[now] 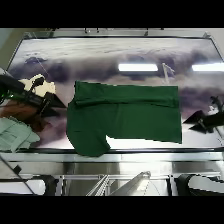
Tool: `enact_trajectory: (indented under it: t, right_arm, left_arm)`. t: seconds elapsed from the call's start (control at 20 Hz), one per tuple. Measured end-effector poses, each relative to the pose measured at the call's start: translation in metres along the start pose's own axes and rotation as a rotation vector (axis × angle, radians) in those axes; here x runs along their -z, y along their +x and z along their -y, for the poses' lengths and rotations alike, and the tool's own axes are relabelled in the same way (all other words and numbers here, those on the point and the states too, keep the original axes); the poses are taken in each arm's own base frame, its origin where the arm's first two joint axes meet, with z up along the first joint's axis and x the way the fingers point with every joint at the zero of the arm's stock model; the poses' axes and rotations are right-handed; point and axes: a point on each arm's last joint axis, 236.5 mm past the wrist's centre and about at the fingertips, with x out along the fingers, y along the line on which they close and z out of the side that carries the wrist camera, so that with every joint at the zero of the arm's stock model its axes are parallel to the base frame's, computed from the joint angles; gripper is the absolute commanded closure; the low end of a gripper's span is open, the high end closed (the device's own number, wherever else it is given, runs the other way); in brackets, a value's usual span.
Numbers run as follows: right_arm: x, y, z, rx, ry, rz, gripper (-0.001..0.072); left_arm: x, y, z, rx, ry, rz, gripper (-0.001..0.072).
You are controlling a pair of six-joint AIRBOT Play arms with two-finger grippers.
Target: Fold the shirts.
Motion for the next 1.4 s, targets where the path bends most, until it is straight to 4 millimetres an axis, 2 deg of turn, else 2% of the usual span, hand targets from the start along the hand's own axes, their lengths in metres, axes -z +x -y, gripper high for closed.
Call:
enact_trajectory:
  t: [0.15,0.2,0.25,0.35,0.4,0.45,0.65,0.85,1.0,1.1,1.15,1.2,1.25,1.4]
  right_arm:
    - [0.032,0.026,0.006,-0.026,0.067,-0.052,0.0189]
    - [0.039,0.032,0.006,-0.037,0.079,-0.062,0.0229]
    - [0.044,0.038,0.008,-0.041,0.081,-0.065,0.0322]
    - [0.050,0.047,0.006,-0.057,0.069,-0.075,0.0405]
    - [0.051,0.050,0.004,-0.071,0.057,-0.077,0.0638]
    - [0.050,0.055,0.004,-0.073,0.045,-0.069,0.0692]
    - [0.040,0.061,-0.007,-0.119,0.029,-0.026,0.0692]
    - [0.035,0.062,-0.011,-0.133,0.025,-0.005,0.0693]
    - [0.033,0.063,-0.012,-0.137,0.024,0.003,0.0692]
    - [0.032,0.063,-0.012,-0.139,0.023,0.005,0.0692]
    - [0.032,0.062,-0.013,-0.141,0.024,0.007,0.0692]
    - [0.032,0.062,-0.013,-0.142,0.024,0.007,0.0692]
    - [0.032,0.062,-0.013,-0.143,0.024,0.006,0.0692]
    - [0.034,0.061,-0.015,-0.147,0.018,-0.003,0.0693]
  left_arm:
    - [0.032,-0.003,-0.014,0.022,-0.060,0.046,0.0007]
    - [0.040,-0.004,-0.018,0.026,-0.078,0.067,0.0006]
    - [0.047,-0.004,-0.023,0.027,-0.100,0.096,0.0006]
    - [0.058,-0.003,-0.032,0.024,-0.144,0.157,0.0006]
    - [0.063,-0.001,-0.036,0.020,-0.160,0.179,0.0007]
    - [0.069,0.004,-0.040,0.017,-0.177,0.199,0.0006]
    - [0.095,0.031,-0.049,0.026,-0.243,0.226,0.0007]
    - [0.106,0.060,-0.056,0.065,-0.322,0.234,0.0008]
    - [0.113,0.089,-0.059,0.072,-0.361,0.175,0.0008]
    - [0.117,0.109,-0.050,0.087,-0.366,0.104,0.0178]
    - [0.116,0.117,-0.048,0.081,-0.358,0.080,0.0307]
    - [0.112,0.125,-0.047,0.067,-0.341,0.066,0.0606]
    - [0.105,0.131,-0.048,0.042,-0.316,0.067,0.0690]
    - [0.086,0.137,-0.032,0.013,-0.221,0.051,0.0690]
